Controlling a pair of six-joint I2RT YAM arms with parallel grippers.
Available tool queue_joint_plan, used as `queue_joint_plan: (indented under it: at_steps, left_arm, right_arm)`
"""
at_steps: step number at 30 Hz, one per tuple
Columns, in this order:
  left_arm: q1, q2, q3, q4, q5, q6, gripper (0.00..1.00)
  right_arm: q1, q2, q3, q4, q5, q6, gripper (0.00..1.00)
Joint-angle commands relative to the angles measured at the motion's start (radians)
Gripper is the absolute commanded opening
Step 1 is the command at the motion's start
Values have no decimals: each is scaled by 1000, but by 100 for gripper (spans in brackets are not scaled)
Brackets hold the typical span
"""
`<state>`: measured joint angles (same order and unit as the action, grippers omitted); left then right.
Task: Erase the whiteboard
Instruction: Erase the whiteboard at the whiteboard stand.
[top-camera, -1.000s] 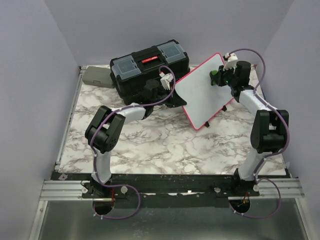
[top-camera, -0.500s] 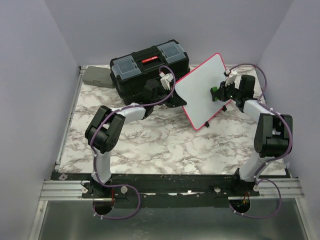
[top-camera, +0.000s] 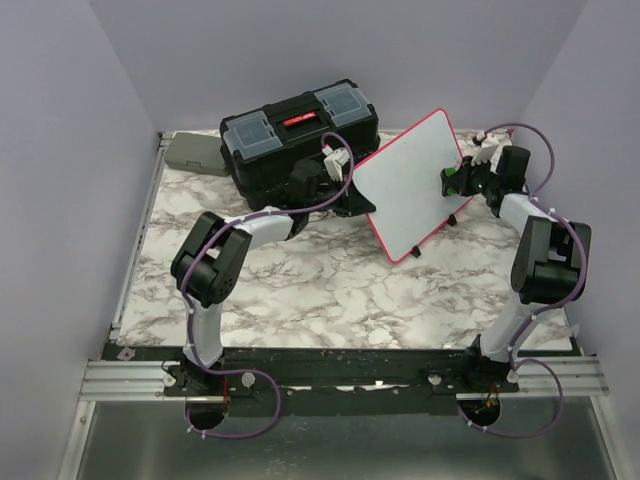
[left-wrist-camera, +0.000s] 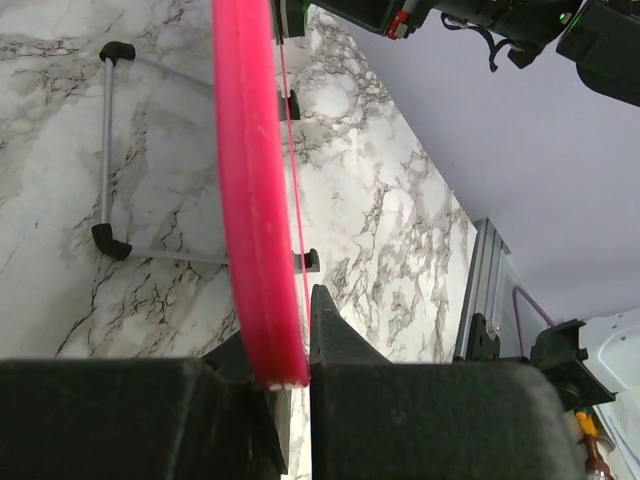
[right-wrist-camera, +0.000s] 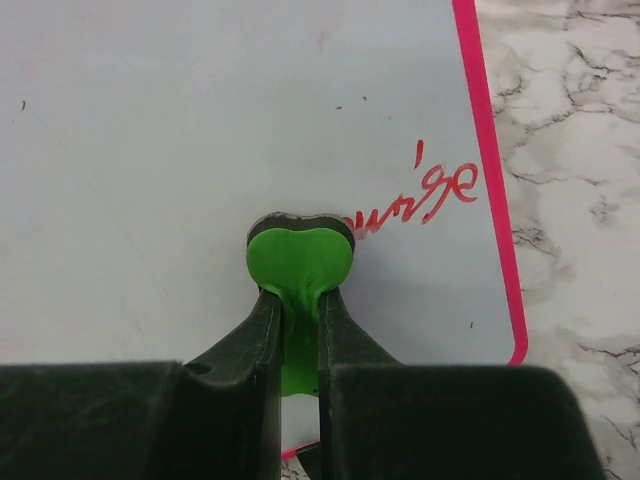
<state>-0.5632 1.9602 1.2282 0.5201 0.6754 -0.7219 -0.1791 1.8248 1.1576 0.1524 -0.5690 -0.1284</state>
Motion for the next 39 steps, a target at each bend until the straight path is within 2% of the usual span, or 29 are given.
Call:
queue_joint_plan:
  at_steps: [1,4,7,9,12,14,16,21,24,27,29,31,32,35,39]
  left_arm:
    - [-33,16,18,-25,129,-14,0]
    - [-33,19,23,-28,131,-14,0]
    - [-33,21,22,-28,129,-14,0]
    - [-33,21,19,-26,129,-16,0]
    - [-33,19,14,-25,126,-16,0]
    - [-33,19,10,-18,126,-19,0]
    - [-33,19,8,-15,127,-20,0]
    - [-33,12,8,-21,131,-14,0]
    - [-33,11,7,-20,131,-11,0]
    - [-33,17,7,-13,132,-17,0]
    - [-33,16,4,-8,130,-20,0]
    - [-33,14,1,-6,130,-21,0]
    - [-33,14,-3,-5,127,-21,0]
    - [-33,13,-6,-5,128,-22,0]
    - [-33,9,-10,-5,128,-21,0]
  right_arm:
    - [7,32,5,-92,-170,-117,1]
    - [19,18,-22,-92,-275,-141,1]
    - [41,-21,-49,-23,-275,-101,1]
    - [41,-39,-53,65,-192,-10,1]
    - [41,-40,-27,122,31,75,1]
    - [39,-25,-4,105,148,73,1]
    - [27,-9,8,73,179,41,1]
    - [5,21,6,-77,78,-94,1]
    - [5,41,42,-298,-141,-267,1]
    - [14,37,58,-399,-314,-349,1]
    - [32,14,38,-346,-327,-321,1]
    - [35,-15,3,-206,-296,-206,1]
    - [35,-27,-11,-107,-250,-134,1]
    - [35,-32,-6,42,-84,4,1]
    - [29,-1,61,52,82,39,1]
